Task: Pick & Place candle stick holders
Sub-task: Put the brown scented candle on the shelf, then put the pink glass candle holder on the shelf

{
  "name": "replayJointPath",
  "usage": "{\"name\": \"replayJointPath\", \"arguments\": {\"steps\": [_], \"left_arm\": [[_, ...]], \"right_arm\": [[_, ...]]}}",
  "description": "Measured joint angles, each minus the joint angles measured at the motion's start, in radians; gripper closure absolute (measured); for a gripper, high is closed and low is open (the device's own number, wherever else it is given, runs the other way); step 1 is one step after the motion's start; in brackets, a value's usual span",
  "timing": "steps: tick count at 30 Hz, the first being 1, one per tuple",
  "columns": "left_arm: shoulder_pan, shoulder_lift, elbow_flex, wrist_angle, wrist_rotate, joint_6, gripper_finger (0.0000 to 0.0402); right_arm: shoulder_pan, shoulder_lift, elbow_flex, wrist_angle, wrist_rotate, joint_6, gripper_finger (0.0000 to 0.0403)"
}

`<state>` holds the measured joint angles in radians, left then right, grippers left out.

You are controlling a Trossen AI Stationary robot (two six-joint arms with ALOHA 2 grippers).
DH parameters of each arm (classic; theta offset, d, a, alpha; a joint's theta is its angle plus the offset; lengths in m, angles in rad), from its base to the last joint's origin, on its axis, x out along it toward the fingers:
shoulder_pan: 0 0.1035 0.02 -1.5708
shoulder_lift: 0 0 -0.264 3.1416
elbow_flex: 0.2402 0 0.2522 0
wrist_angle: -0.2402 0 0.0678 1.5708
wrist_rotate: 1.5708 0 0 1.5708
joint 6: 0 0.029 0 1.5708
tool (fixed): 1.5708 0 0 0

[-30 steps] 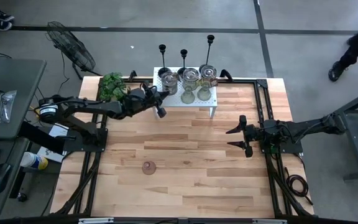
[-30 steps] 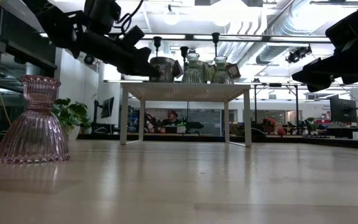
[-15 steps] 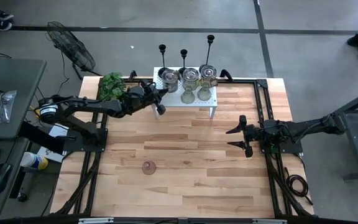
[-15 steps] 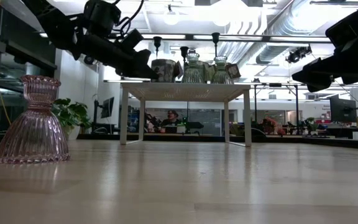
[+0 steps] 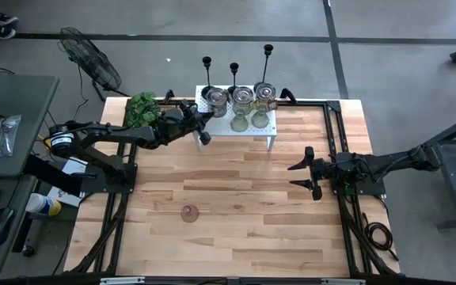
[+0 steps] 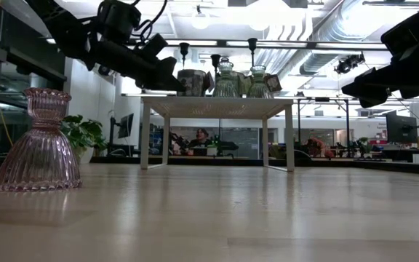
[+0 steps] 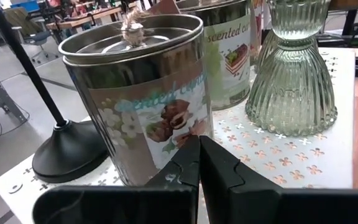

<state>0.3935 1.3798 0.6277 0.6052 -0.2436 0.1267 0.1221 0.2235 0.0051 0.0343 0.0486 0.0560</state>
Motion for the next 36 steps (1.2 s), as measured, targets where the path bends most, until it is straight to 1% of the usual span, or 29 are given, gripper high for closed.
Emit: {"name": "replayJointPath", "arguments": {"steps": [4, 13, 21, 24, 27, 31, 33, 36], "left_arm": [[0.000, 0.002, 0.016, -0.009, 0.019, 0.001, 0.0401], [0.000, 0.063, 0.060, -0.009, 0.025, 0.000, 0.0401], [-0.019, 0.062, 0.060, -0.009, 0.010, -0.007, 0.0401], [-0.046, 0.031, 0.060, -0.044, 0.002, -0.008, 0.0401], [-0.088, -0.031, 0.061, -0.163, -0.033, -0.018, 0.0401], [-0.169, -0.141, 0.061, -0.366, -0.121, -0.058, 0.0401], [-0.215, -0.192, 0.061, -0.486, -0.160, -0.110, 0.0401], [-0.288, -0.253, 0.061, -0.654, -0.192, -0.236, 0.0401]], "right_arm": [[0.000, 0.000, 0.000, 0.000, 0.000, 0.000, 0.0182], [0.000, 0.000, 0.000, 0.000, 0.000, 0.000, 0.0182], [0.000, 0.000, 0.000, 0.000, 0.000, 0.000, 0.0182], [0.000, 0.000, 0.000, 0.000, 0.000, 0.000, 0.0182], [0.000, 0.000, 0.000, 0.000, 0.000, 0.000, 0.0182], [0.000, 0.000, 0.000, 0.000, 0.000, 0.000, 0.0182], [0.000, 0.000, 0.000, 0.000, 0.000, 0.000, 0.0182], [0.000, 0.000, 0.000, 0.000, 0.000, 0.000, 0.0182]]}}
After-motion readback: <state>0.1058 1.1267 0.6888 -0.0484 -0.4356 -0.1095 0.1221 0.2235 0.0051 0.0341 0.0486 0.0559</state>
